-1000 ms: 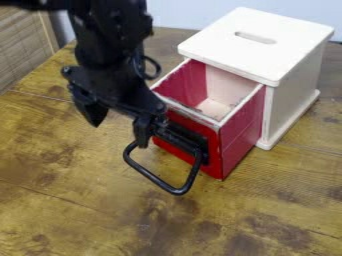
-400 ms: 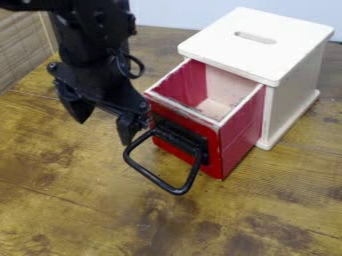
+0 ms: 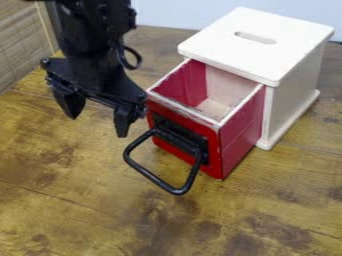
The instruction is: Open the drawer
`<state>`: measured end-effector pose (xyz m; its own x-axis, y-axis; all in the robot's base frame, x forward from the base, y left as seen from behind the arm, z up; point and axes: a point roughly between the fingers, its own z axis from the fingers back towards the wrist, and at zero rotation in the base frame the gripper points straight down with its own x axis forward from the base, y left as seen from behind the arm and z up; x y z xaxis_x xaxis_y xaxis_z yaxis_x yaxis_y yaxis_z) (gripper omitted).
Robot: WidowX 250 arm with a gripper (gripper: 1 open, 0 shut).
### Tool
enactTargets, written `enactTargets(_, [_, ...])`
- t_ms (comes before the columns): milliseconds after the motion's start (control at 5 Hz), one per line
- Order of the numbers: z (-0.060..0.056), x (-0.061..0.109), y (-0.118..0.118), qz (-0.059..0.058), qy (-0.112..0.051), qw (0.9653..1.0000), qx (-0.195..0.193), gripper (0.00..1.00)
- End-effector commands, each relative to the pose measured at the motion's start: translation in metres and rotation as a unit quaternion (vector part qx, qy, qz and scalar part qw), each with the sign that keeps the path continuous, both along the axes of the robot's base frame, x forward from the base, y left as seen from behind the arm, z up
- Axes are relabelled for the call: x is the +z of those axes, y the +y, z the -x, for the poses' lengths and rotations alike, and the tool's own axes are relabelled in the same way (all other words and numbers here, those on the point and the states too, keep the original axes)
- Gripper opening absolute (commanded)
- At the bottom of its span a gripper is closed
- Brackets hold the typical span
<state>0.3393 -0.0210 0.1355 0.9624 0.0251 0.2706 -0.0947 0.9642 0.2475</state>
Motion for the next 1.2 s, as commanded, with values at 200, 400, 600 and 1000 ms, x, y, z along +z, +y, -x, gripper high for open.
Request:
enactTargets(200, [0.001, 0.019, -0.016, 0.002, -0.022, 0.9977, -0.064, 1.00])
enactTargets(400, [0.005, 0.019, -0.038, 0.007, -0.020, 0.9948, -0.100, 1.00])
enactTargets(600, [0.008, 0.018, -0.041, 0.007, -0.027, 0.9939, -0.106, 1.00])
enactTargets(1000, [0.004, 0.012, -0.029, -0.002, -0.042, 0.9983, -0.040, 1.00])
